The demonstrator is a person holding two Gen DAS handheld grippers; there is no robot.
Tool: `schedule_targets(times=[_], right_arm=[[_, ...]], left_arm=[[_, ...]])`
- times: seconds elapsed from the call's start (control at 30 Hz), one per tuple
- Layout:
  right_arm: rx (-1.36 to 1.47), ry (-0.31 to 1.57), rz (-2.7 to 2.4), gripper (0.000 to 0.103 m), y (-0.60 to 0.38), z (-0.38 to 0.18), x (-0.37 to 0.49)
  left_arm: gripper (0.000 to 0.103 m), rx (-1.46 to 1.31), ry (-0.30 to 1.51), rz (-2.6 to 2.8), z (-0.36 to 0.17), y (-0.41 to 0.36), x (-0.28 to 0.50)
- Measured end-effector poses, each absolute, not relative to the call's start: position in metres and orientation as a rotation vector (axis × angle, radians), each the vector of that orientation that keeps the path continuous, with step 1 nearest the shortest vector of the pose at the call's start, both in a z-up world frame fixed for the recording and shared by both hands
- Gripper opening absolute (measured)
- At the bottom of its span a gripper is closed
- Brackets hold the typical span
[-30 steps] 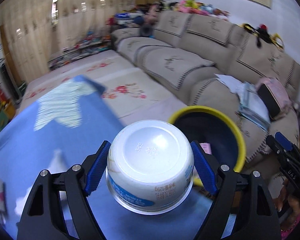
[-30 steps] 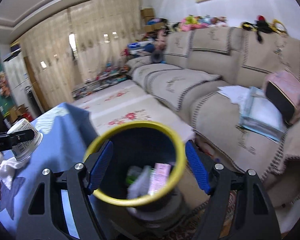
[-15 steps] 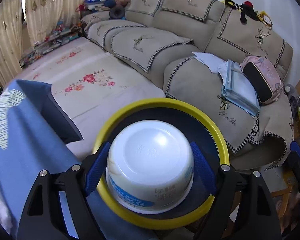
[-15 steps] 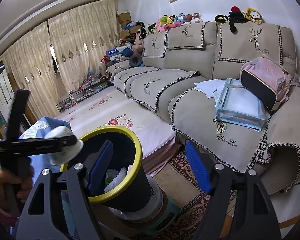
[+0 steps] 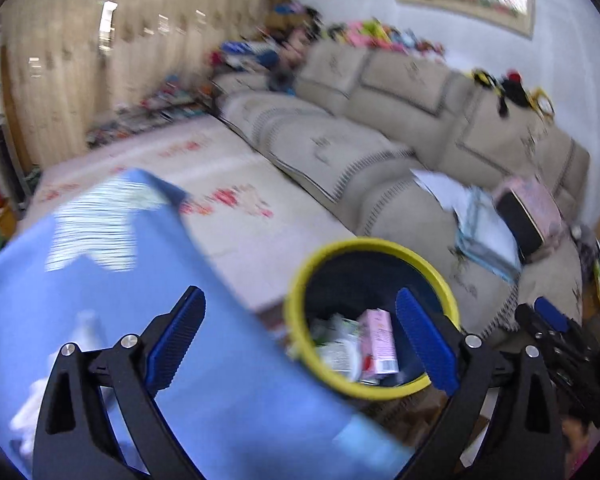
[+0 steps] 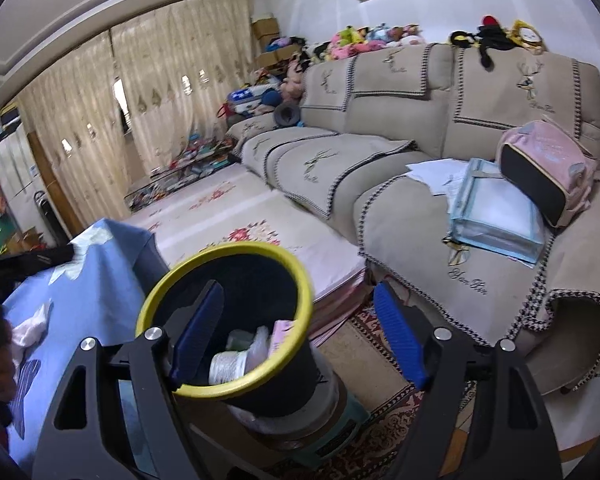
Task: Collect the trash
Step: 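Carry the yogurt cup over the yellow bin and open the left gripper, then grasp the white tissue with the right gripper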
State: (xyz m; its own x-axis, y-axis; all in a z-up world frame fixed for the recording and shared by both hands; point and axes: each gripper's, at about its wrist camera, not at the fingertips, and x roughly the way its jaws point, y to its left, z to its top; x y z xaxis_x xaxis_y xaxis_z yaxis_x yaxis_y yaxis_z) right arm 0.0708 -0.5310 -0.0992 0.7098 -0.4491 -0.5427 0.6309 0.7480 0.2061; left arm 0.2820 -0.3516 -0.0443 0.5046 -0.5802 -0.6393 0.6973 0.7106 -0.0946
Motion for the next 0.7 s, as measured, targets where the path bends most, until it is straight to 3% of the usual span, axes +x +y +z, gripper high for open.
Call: schedule_targets(times=[0.2, 0.47, 0.7], right_arm=[[0.352, 0.525, -0.493, 0.075, -0.492, -0.099, 0.114], [0.279, 0.566, -0.256, 0.075, -0.418, -0.088, 0.188], [0.186, 0.606, -0.026, 0.079, -0.341, -0.075, 0.257]], left_arm=[[0.098, 0.081, 0.593, -0.550, -0.031, -0.211, 0.283], [0.098, 0.003, 0.546, -0.177, -0.054, -0.025, 0.286], [0.098, -0.106, 0.588, -0.008, -0.092, 0.071, 0.286]])
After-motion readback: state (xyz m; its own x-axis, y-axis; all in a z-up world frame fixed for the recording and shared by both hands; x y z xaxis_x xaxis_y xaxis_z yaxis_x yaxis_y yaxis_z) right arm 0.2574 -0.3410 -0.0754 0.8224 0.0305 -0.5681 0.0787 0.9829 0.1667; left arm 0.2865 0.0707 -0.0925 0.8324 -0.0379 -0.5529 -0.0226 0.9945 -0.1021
